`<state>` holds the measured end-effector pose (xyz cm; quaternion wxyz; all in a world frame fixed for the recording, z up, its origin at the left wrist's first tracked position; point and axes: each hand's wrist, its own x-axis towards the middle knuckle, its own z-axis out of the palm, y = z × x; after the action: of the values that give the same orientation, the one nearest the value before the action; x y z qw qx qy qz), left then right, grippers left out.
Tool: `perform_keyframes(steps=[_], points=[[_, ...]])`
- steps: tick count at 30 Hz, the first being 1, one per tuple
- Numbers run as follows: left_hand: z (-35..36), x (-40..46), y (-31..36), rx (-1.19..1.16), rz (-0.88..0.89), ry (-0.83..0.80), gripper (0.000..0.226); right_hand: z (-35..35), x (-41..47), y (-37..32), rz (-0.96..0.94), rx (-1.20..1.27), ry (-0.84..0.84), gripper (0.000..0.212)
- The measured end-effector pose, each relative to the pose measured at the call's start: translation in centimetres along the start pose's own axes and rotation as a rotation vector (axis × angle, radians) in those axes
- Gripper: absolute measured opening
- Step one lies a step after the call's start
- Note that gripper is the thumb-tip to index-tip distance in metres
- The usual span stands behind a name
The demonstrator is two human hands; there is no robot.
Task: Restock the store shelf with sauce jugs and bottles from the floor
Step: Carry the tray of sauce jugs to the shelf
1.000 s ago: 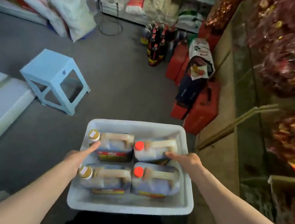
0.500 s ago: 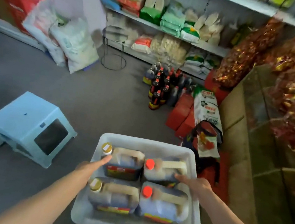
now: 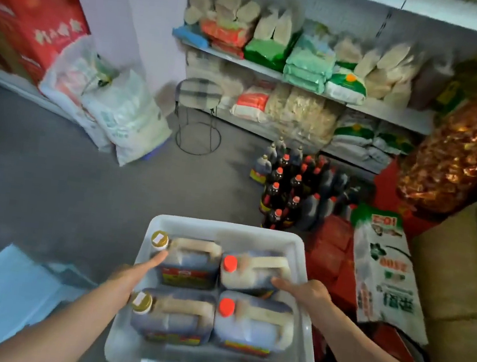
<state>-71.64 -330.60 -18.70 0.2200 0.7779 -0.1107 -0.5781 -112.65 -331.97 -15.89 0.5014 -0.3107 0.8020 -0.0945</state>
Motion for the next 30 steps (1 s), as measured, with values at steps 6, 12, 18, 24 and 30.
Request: perform_keyframes(steps=[6, 12, 18, 24, 30], points=[[3.0, -1.9, 18.1, -0.128, 0.057, 0.062, 0.068, -2.5, 7.1, -19.3, -0.050, -0.127, -0.015, 0.124], [4.1, 7.8, 32.5, -0.161, 0.116, 0.097, 0.064, -2.2, 17.3, -34.8, -0.083, -0.140, -0.009, 0.117], [3.0, 19.7, 47.6, -0.160, 0.123, 0.018, 0.084, -0.8, 27.1, -49.8, -0.066, -0.203, 0.009, 0.120], [3.7, 24.1, 64.0, -0.203, 0.205, -0.006, 0.053, -0.2, 36.0, -63.6, -0.053, -0.257, -0.001, 0.125], [3.3, 36.5, 75.6, -0.157, 0.082, 0.086, 0.112, 0.8, 46.4, -78.0, -0.076, -0.307, -0.047, 0.109]])
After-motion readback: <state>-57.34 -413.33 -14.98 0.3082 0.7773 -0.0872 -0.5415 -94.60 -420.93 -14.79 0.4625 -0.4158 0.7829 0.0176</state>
